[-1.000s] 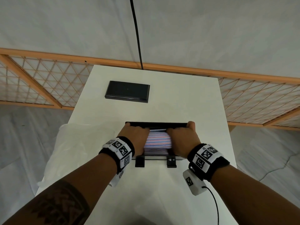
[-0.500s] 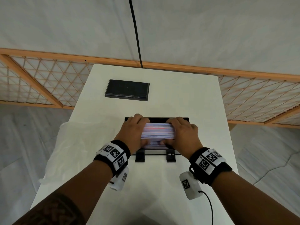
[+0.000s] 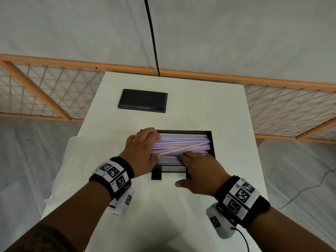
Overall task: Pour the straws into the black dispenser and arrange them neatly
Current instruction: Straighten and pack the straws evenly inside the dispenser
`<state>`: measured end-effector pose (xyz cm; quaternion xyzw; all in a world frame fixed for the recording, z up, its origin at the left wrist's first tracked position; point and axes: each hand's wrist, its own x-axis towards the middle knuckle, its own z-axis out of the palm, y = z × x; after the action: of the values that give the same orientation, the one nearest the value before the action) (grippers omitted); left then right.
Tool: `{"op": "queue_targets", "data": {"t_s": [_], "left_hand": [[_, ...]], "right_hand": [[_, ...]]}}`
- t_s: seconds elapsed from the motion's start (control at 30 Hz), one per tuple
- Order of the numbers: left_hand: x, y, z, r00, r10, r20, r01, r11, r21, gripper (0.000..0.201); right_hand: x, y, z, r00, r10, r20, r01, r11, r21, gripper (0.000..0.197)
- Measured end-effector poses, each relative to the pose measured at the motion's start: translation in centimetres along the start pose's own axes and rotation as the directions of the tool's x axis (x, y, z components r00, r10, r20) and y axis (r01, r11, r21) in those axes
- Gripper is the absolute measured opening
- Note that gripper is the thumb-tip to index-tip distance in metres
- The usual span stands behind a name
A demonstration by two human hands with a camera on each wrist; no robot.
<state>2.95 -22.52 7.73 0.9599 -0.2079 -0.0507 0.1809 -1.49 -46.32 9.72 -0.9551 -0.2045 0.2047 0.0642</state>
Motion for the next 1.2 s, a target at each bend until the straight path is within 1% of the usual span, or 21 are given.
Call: {"op": "queue_targets", "data": {"t_s": [0.07,0.13,0.27,0.33,0.43,0.57,0.63,0.73,0.8,0.87,0.93,1.03,1.07,1.17,1.2], "left_hand": [[-0.3,0.1,0.8,1.000,-0.014,0.008,0.014,1.000,0.013,0.060],[-0.4,0.1,1.2,0.999,-0.027,0.033,0.025,0.998,0.052,0.066],[-0.4,0.4,1.0,0.998,-0.001,0.059,-0.008,0.989,0.145,0.060],[-0.3,0.5,1.1,0.997,-0.024,0.071,0.013,0.989,0.147,0.058],[-0.1,0.5,1.4,0.996,-0.059,0.071,0.047,0.987,0.157,0.057],[0.0,0.4,1.5,0.991,-0.092,0.100,0.075,0.984,0.164,0.059],[0.2,0.4,1.5,0.987,-0.113,0.115,0.095,0.984,0.151,0.058],[0.3,0.7,1.4,0.987,-0.125,0.102,0.111,0.985,0.132,0.054],[0.3,0.8,1.5,0.988,-0.132,0.082,0.123,0.986,0.110,0.051],[0.2,0.8,1.6,0.989,-0.133,0.061,0.127,0.987,0.094,0.048],[0.2,0.9,1.7,0.991,-0.127,0.049,0.121,0.988,0.098,0.047],[0.1,1.0,1.9,0.990,-0.133,0.043,0.128,0.986,0.110,0.053],[0.1,1.0,1.9,0.990,-0.138,0.038,0.133,0.985,0.110,0.056],[0.2,1.3,1.9,0.989,-0.146,0.016,0.143,0.984,0.109,0.055],[0.2,1.3,1.9,0.989,-0.149,0.009,0.148,0.983,0.108,0.052]], "right_hand": [[0.6,-0.6,0.5,0.998,0.042,0.037,-0.042,0.999,-0.001,0.084],[1.2,-0.9,0.5,0.995,0.077,0.062,-0.078,0.997,0.010,0.086],[3.0,-1.5,0.0,0.972,0.137,0.189,-0.135,0.991,-0.020,0.095],[3.9,-1.6,-0.1,0.966,0.143,0.215,-0.137,0.990,-0.047,0.089],[4.6,-1.6,0.1,0.970,0.136,0.201,-0.133,0.991,-0.027,0.075],[4.8,-0.7,0.4,0.975,0.089,0.201,-0.122,0.980,0.155,0.068],[4.9,-0.2,0.4,0.978,0.067,0.199,-0.103,0.979,0.178,0.070],[4.8,0.3,0.6,0.981,0.058,0.186,-0.091,0.981,0.174,0.070],[4.7,0.3,1.0,0.986,0.052,0.161,-0.080,0.981,0.177,0.078],[4.8,0.3,1.3,0.985,0.044,0.168,-0.079,0.975,0.208,0.084],[5.2,0.4,1.1,0.968,0.052,0.244,-0.104,0.973,0.205,0.082],[6.0,0.6,0.1,0.916,0.086,0.391,-0.170,0.968,0.184,0.060],[6.3,0.7,-0.1,0.904,0.092,0.417,-0.183,0.966,0.183,0.057],[6.8,0.8,-0.6,0.894,0.095,0.439,-0.196,0.962,0.191,0.068],[7.0,0.9,-0.8,0.893,0.085,0.441,-0.192,0.960,0.204,0.067]]}}
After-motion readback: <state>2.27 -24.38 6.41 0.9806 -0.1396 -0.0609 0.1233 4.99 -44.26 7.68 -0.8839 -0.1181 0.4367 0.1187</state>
